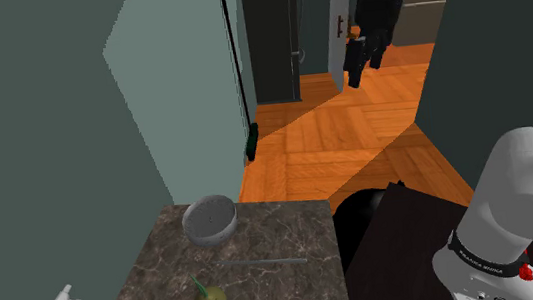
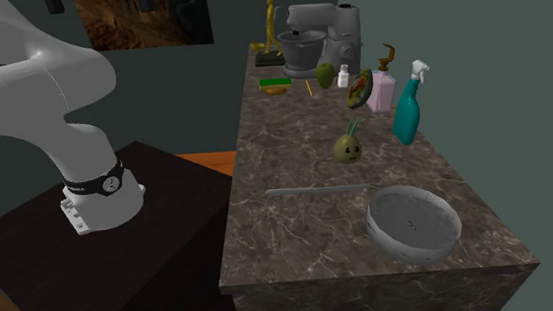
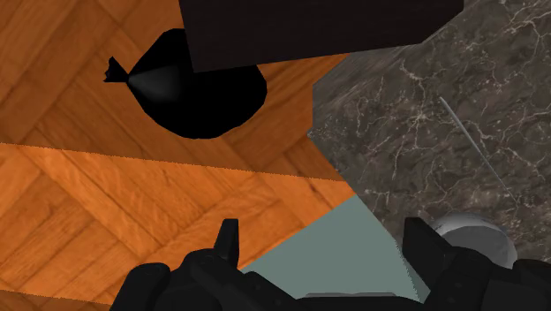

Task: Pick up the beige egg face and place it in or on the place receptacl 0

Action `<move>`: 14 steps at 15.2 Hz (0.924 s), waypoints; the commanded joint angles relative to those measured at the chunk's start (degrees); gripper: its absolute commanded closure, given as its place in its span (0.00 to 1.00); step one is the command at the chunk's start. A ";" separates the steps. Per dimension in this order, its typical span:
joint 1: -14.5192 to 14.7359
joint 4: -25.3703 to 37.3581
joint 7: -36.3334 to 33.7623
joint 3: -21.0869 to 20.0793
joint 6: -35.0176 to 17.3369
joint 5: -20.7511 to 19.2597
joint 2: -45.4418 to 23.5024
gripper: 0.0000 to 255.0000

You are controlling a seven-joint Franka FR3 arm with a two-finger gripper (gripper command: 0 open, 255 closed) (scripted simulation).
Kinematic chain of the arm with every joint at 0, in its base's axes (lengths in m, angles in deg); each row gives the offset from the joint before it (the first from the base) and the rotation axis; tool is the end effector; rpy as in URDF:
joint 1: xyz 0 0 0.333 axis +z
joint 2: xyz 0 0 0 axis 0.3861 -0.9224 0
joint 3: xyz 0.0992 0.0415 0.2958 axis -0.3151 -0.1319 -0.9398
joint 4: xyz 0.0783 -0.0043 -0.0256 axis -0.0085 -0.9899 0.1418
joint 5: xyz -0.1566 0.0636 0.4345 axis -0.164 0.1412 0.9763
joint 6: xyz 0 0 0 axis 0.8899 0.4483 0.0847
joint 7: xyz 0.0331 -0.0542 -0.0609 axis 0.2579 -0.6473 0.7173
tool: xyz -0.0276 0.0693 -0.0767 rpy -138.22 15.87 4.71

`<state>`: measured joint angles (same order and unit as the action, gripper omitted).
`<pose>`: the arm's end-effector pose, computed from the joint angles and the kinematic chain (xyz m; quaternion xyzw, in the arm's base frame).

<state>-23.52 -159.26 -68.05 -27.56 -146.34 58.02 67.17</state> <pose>0.3732 0.0093 0.6396 0.9940 -0.0608 0.0627 0.0661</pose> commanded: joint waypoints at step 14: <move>4.58 -6.03 -11.02 -11.19 -16.45 7.16 -11.30 0.00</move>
<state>-19.39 -164.53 -77.99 -37.68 -161.07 64.62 56.80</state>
